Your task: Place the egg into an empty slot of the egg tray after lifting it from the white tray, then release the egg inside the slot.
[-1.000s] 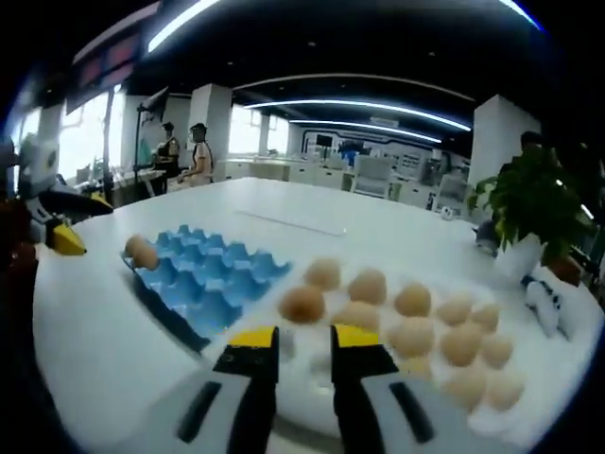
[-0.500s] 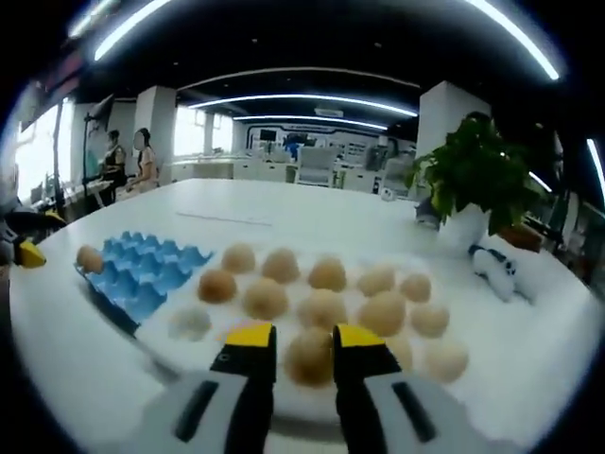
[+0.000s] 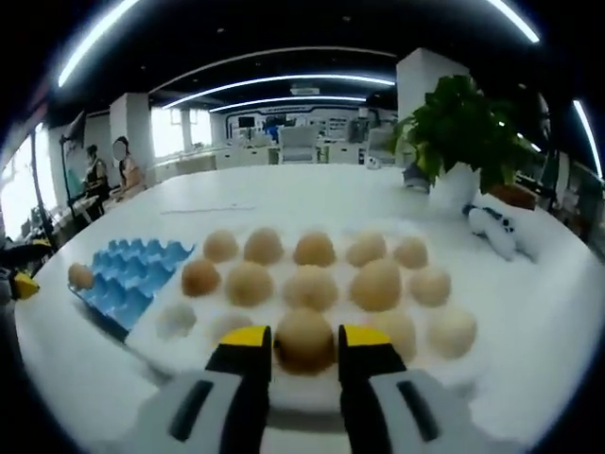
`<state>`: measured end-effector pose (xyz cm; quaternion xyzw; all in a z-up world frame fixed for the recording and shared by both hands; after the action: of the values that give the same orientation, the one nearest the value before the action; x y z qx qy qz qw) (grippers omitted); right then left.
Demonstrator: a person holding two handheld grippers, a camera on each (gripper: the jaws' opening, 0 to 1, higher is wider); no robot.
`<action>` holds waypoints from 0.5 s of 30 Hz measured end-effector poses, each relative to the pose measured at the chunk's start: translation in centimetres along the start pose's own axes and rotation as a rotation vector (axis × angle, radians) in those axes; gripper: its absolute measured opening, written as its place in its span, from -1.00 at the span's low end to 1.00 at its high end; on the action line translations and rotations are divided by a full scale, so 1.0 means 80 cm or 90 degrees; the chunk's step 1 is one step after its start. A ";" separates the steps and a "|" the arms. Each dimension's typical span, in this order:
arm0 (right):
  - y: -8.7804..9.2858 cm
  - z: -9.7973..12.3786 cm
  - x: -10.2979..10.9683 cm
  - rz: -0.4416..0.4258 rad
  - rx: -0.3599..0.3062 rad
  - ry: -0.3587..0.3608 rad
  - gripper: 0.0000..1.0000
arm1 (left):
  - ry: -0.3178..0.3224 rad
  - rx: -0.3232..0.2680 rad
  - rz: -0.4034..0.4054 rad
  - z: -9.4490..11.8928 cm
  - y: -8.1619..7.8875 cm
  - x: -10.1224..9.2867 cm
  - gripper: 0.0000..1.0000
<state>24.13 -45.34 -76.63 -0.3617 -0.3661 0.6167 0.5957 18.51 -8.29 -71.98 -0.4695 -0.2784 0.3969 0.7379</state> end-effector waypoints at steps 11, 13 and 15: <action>-0.002 0.007 0.000 -0.027 -0.010 -0.001 -0.54 | -0.011 0.003 0.005 0.002 0.002 0.005 0.50; -0.009 0.011 -0.003 -0.038 -0.022 -0.002 -0.54 | -0.013 0.002 0.006 0.003 0.002 0.006 0.50; -0.016 0.013 -0.004 -0.048 -0.031 -0.005 -0.54 | -0.016 0.001 0.007 0.004 0.002 0.007 0.50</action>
<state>23.77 -45.68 -75.02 -0.3597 -0.3962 0.5862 0.6083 18.51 -7.65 -72.00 -0.4658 -0.2847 0.4066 0.7326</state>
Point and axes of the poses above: the point that each gripper's makers call its tool centre point, and the gripper's own axes: z roughly backward along the fingers, x roughly to its left, y roughly out of its underside, the point moved 3 cm from there along z, roughly backward along the fingers, and after that the axes turned 3 degrees about y, right-handed, at the moved point
